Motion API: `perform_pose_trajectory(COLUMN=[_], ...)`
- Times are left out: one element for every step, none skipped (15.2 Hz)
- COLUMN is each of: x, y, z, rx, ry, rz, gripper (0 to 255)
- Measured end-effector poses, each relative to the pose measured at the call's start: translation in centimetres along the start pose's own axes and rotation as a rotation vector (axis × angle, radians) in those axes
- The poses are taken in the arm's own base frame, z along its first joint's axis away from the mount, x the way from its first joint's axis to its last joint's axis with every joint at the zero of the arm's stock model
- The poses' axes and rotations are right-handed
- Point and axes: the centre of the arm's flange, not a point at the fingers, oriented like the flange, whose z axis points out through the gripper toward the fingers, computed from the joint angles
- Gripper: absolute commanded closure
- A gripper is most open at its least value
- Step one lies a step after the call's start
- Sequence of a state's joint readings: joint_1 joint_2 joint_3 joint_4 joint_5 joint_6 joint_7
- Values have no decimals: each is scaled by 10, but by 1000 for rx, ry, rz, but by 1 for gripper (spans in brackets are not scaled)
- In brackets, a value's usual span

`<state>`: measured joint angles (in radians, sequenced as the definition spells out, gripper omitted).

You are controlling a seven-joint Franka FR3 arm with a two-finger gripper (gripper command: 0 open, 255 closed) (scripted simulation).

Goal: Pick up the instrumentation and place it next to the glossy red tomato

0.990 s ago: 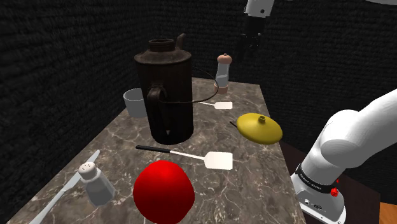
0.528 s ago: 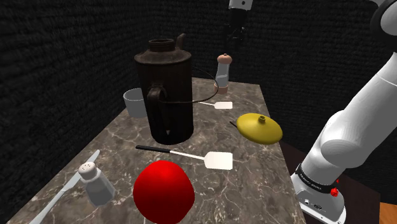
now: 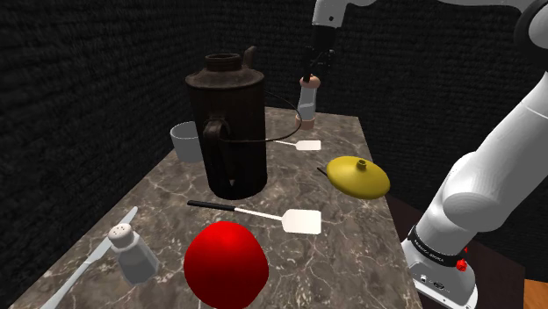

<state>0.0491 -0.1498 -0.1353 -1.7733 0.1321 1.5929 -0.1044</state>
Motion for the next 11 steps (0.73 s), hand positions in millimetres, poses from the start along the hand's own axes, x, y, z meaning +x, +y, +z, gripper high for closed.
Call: perform_pose_trajectory(x=[0, 0, 0, 0, 0, 0, 0, 0, 0, 0, 0], y=[0, 0, 0, 0, 0, 0, -1, 0, 0, 0, 0], z=[1, 2, 2, 2, 2, 2, 2, 2, 2, 2, 2], rx=[0, 0, 0, 0, 0, 0, 0, 0, 0, 0, 0], ry=[0, 0, 0, 0, 0, 0, 2, 1, 1, 1, 1], rz=[0, 0, 0, 0, 0, 0, 0, 0, 0, 0, 0], gripper=[0, 0, 0, 0, 0, 255, 255, 255, 255, 255, 255])
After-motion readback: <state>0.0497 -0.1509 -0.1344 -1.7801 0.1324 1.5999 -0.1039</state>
